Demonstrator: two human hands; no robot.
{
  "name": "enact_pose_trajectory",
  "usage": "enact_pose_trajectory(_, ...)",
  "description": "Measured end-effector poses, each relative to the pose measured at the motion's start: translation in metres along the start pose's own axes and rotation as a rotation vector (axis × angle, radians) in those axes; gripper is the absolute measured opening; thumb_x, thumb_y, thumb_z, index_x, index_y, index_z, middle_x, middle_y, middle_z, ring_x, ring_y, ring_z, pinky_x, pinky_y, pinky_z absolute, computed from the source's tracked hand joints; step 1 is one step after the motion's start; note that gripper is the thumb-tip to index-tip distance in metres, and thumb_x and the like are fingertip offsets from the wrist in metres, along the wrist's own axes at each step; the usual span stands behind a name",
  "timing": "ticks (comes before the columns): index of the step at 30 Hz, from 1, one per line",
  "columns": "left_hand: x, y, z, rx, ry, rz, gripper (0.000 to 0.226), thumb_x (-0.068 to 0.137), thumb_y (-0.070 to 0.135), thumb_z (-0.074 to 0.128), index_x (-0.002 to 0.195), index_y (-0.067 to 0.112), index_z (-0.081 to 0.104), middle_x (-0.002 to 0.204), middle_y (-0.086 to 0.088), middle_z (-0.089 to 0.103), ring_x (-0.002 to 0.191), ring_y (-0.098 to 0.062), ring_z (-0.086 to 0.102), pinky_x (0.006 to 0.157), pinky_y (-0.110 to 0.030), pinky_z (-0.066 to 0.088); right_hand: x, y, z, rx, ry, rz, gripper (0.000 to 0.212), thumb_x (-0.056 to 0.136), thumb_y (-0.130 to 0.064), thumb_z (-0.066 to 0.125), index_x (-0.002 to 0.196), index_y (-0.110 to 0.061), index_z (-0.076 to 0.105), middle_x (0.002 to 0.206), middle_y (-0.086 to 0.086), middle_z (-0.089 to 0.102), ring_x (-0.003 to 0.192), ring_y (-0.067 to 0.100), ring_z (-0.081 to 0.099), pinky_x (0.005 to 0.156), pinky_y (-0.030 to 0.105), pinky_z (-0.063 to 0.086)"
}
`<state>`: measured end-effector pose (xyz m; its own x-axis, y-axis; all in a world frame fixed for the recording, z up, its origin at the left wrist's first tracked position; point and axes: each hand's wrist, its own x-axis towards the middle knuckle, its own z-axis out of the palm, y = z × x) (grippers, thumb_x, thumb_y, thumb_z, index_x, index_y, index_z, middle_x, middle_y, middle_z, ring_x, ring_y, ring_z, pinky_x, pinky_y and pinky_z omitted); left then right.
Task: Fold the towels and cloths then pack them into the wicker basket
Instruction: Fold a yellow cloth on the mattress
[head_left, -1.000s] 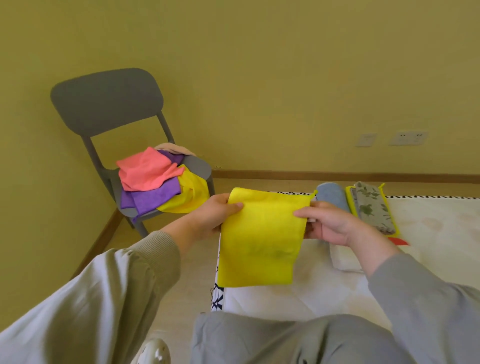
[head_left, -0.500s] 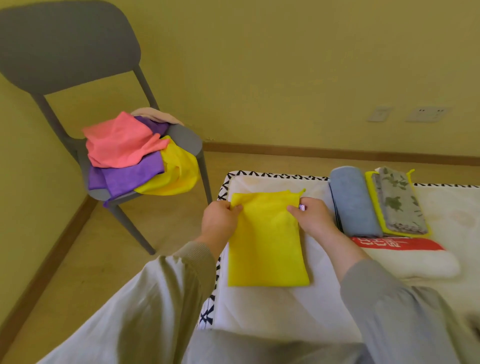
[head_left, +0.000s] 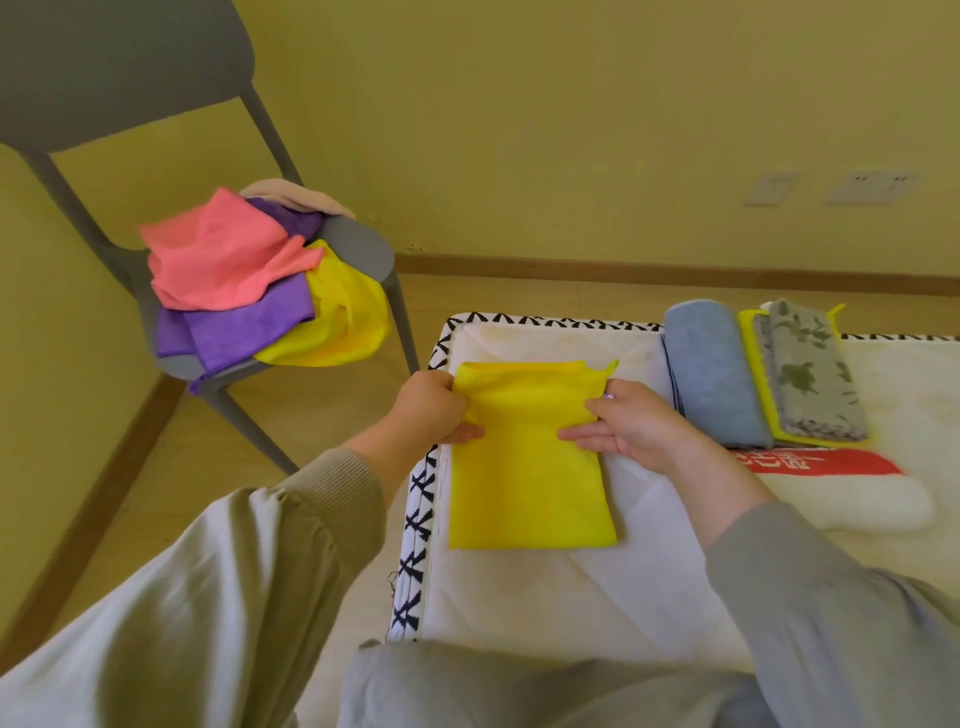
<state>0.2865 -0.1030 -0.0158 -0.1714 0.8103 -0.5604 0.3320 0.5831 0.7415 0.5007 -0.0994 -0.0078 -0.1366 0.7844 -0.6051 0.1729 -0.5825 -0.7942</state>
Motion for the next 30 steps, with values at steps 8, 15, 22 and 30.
enact_pose_trajectory(8, -0.009, -0.001, 0.002, -0.028, 0.024, 0.169, 0.018, 0.098, 0.005, 0.041, 0.105, 0.017, 0.052, 0.107, -0.011, 0.061, 0.078, -0.018, 0.067, 0.074, -0.033, 0.057, 0.002, 0.008, 0.004, -0.119, 0.09, -0.18, 0.013, 0.101, -0.006, 0.036, 0.1, -0.012, 0.048, 0.109, 0.006, 0.059, 0.096, 0.024, 0.066, 0.096, 0.04, 0.048)
enact_pose_trajectory(15, -0.028, -0.002, -0.007, 0.015, 0.0, 0.376, 0.019, 0.088, 0.006, 0.063, 0.102, 0.019, 0.06, 0.098, -0.003, 0.065, 0.074, -0.015, 0.068, 0.065, -0.026, 0.057, -0.016, 0.003, -0.009, -0.242, 0.031, -0.285, 0.023, 0.09, 0.001, 0.055, 0.092, -0.022, 0.053, 0.072, -0.001, 0.061, 0.071, 0.013, 0.066, 0.069, 0.029, 0.05)
enact_pose_trajectory(22, -0.045, -0.016, -0.016, 0.38, 0.127, 0.604, 0.008, 0.085, 0.012, 0.066, 0.091, 0.018, 0.066, 0.075, 0.01, 0.059, 0.066, -0.007, 0.056, 0.058, -0.021, 0.045, -0.028, 0.005, -0.018, -0.644, 0.133, -0.42, 0.024, 0.076, -0.001, 0.062, 0.061, -0.019, 0.056, 0.063, 0.004, 0.052, 0.059, 0.012, 0.045, 0.052, 0.025, 0.03)
enact_pose_trajectory(30, -0.058, -0.045, -0.018, 1.081, 0.147, 0.995, 0.025, 0.064, 0.02, 0.078, 0.085, 0.011, 0.065, 0.08, -0.004, 0.062, 0.069, -0.025, 0.058, 0.048, -0.026, 0.04, -0.043, 0.013, -0.006, -1.371, 0.086, -0.567, 0.007, 0.074, -0.019, 0.057, 0.074, -0.025, 0.054, 0.085, -0.005, 0.053, 0.091, 0.018, 0.042, 0.072, 0.03, 0.029)
